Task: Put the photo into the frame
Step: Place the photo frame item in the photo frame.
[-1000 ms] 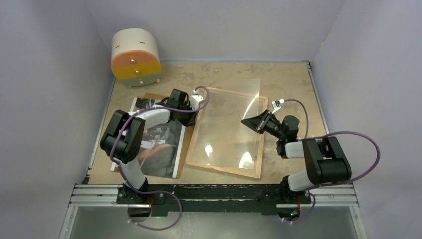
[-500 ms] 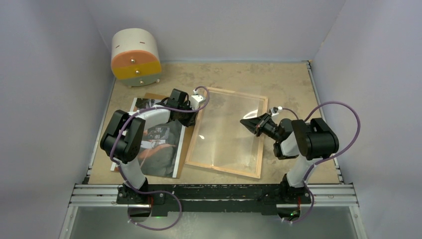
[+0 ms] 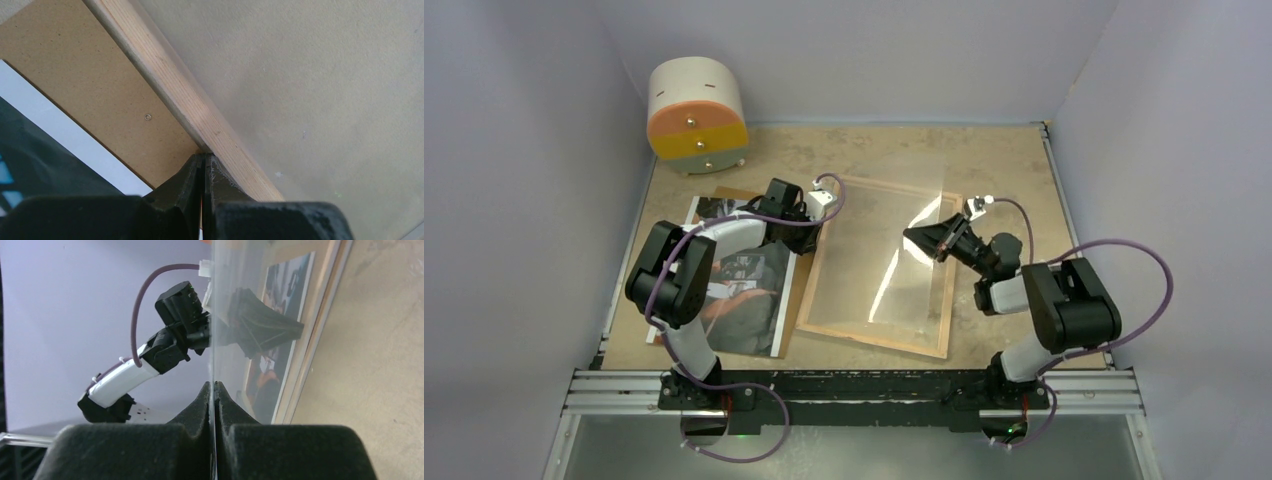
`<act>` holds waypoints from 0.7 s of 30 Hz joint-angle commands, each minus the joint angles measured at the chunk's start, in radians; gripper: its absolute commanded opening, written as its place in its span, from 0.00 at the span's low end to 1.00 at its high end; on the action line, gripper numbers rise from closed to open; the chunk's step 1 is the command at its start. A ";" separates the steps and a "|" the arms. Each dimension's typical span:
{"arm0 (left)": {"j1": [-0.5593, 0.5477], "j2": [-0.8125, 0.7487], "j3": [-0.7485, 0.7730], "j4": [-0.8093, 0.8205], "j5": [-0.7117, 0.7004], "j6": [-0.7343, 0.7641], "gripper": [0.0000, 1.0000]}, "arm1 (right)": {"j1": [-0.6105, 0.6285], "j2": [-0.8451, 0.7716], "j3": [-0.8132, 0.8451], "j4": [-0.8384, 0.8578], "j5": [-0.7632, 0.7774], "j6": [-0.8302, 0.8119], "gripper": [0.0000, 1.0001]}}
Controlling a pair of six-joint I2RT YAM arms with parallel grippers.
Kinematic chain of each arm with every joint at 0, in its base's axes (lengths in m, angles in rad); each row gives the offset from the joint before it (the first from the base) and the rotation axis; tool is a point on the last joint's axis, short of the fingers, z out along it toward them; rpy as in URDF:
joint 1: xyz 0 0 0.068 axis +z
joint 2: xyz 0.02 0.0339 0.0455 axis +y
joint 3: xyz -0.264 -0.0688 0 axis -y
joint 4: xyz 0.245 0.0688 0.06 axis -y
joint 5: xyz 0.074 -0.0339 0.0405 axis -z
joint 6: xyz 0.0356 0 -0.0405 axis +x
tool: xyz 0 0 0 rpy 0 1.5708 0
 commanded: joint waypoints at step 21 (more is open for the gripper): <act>-0.025 -0.015 -0.028 -0.035 0.012 0.026 0.00 | 0.025 -0.247 0.080 -0.684 0.069 -0.410 0.00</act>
